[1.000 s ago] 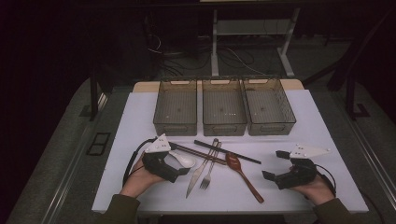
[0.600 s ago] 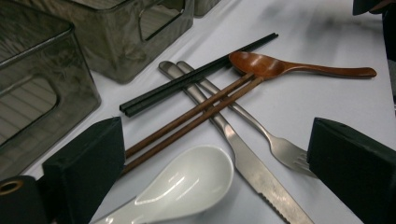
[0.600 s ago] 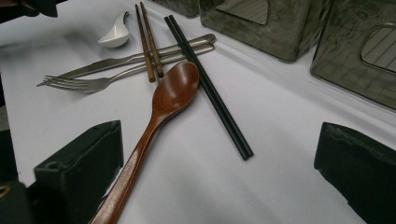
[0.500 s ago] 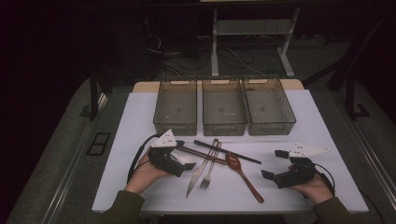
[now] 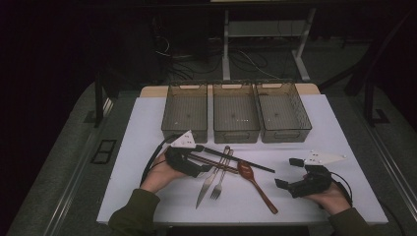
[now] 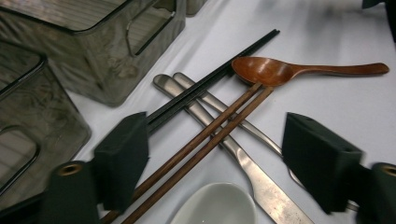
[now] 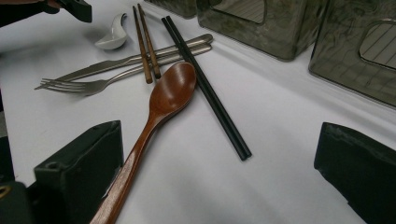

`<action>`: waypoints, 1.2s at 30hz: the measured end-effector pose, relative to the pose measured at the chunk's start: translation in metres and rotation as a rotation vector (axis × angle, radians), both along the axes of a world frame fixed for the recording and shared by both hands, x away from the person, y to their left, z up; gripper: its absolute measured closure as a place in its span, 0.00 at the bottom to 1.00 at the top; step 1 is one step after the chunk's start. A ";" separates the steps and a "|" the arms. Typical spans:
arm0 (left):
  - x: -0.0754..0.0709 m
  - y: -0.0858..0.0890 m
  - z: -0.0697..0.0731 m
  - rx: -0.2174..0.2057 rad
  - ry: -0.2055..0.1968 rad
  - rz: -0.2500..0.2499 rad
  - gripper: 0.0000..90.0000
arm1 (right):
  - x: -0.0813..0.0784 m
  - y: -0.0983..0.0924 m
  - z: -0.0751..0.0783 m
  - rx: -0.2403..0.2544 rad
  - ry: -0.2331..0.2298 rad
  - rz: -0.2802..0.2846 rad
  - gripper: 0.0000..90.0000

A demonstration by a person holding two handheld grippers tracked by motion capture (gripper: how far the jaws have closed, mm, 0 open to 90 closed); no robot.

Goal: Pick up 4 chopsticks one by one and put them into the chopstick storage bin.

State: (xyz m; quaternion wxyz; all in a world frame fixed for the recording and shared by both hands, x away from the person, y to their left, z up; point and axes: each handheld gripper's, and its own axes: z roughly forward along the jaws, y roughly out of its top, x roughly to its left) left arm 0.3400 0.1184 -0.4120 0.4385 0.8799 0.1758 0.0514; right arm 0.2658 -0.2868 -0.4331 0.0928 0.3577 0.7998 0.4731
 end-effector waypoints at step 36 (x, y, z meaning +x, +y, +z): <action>0.032 -0.033 -0.018 0.263 0.009 -0.224 0.64 | 0.005 0.003 0.001 0.010 0.001 0.030 0.01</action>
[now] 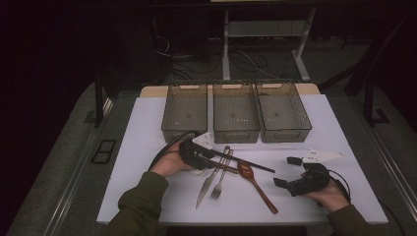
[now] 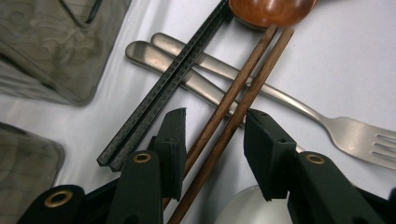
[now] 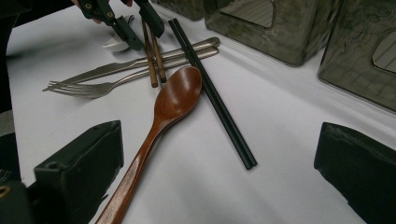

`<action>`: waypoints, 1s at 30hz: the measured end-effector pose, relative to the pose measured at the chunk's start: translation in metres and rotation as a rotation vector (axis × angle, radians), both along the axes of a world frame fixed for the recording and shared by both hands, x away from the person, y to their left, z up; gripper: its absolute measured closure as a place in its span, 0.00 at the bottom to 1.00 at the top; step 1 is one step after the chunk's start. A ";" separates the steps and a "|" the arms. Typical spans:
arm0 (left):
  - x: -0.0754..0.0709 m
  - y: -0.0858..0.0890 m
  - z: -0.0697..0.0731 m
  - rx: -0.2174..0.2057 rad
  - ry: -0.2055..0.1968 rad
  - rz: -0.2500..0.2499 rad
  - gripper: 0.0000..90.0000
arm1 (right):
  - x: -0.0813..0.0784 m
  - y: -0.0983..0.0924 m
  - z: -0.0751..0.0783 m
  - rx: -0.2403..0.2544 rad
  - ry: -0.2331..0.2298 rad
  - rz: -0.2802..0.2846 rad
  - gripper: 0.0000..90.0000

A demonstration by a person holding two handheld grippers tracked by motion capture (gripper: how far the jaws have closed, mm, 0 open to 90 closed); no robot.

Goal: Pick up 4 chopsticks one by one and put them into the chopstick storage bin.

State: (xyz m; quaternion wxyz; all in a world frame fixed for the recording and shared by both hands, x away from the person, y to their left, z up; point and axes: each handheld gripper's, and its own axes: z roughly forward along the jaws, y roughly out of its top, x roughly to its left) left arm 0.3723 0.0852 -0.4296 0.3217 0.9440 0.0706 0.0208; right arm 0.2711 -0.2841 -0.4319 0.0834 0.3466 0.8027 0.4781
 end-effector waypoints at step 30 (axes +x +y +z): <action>0.010 -0.006 -0.004 0.073 0.008 -0.103 0.69 | -0.001 -0.002 0.000 0.000 0.002 0.003 0.01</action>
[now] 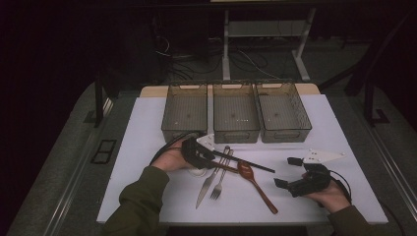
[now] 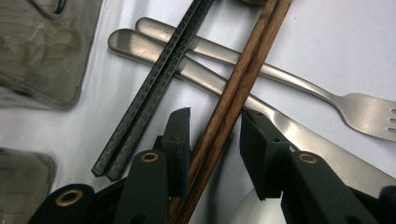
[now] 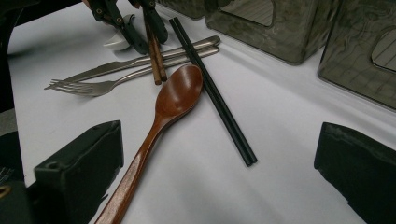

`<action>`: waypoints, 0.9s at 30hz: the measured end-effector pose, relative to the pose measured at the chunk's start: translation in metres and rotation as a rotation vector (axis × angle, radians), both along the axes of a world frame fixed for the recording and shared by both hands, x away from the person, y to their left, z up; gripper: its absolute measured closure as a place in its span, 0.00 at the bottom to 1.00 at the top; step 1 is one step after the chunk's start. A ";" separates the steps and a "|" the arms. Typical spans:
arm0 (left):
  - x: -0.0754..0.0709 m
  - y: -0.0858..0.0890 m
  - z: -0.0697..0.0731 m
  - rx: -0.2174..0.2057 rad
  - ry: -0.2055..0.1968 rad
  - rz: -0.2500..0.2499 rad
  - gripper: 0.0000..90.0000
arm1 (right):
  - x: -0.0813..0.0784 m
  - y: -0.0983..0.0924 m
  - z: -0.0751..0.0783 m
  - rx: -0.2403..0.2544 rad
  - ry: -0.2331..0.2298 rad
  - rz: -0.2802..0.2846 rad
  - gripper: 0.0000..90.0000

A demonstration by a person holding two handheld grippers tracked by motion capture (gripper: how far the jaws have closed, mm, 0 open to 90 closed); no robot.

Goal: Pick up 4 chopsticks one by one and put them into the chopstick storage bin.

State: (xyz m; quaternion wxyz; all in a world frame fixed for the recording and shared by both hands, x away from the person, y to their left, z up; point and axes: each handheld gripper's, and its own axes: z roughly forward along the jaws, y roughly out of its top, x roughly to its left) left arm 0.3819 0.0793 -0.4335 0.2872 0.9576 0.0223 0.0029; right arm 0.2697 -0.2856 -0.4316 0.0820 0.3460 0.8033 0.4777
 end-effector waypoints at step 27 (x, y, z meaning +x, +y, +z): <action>0.009 0.001 -0.003 -0.038 -0.002 -0.108 0.76 | 0.000 0.001 0.000 -0.001 0.005 0.006 0.01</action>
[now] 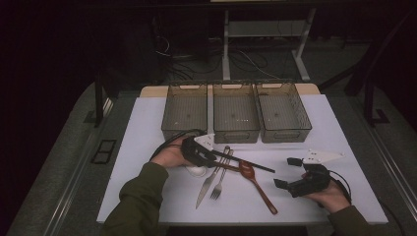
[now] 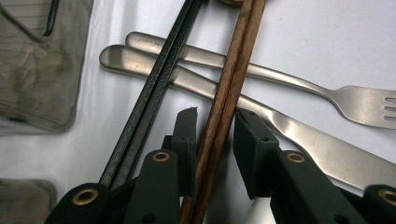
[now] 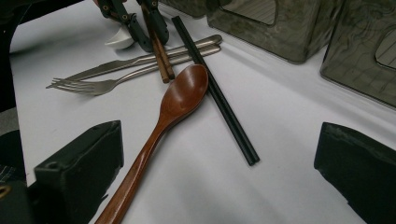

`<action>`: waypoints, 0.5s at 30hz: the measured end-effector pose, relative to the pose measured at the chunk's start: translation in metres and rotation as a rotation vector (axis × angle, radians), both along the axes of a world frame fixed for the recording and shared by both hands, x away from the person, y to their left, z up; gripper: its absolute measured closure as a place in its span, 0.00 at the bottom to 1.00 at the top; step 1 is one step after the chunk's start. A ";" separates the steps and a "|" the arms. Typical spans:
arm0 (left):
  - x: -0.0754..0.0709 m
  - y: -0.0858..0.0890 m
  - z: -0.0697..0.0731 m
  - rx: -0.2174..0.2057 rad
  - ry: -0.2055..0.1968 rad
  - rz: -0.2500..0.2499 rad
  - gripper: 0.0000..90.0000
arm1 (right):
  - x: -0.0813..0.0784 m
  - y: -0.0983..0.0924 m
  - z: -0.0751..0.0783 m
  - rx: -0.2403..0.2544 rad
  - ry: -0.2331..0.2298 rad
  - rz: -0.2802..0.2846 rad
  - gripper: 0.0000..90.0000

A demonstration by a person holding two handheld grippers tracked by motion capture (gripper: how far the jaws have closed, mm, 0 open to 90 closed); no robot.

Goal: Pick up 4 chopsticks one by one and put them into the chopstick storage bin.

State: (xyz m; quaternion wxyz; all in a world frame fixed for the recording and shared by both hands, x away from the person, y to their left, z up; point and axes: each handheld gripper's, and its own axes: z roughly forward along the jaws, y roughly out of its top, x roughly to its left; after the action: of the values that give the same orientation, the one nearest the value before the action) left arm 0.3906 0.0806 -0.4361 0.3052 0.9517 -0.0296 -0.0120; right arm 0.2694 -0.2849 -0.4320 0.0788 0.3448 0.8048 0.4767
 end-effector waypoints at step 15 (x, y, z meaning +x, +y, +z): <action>0.004 0.001 -0.001 -0.010 0.007 -0.034 0.79 | 0.000 0.000 0.000 0.001 0.002 -0.002 0.01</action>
State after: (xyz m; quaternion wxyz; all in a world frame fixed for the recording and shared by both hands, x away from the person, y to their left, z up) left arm 0.3948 0.0818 -0.4368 0.3100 0.9494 -0.0451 -0.0202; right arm 0.2691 -0.2848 -0.4319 0.0783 0.3461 0.8043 0.4766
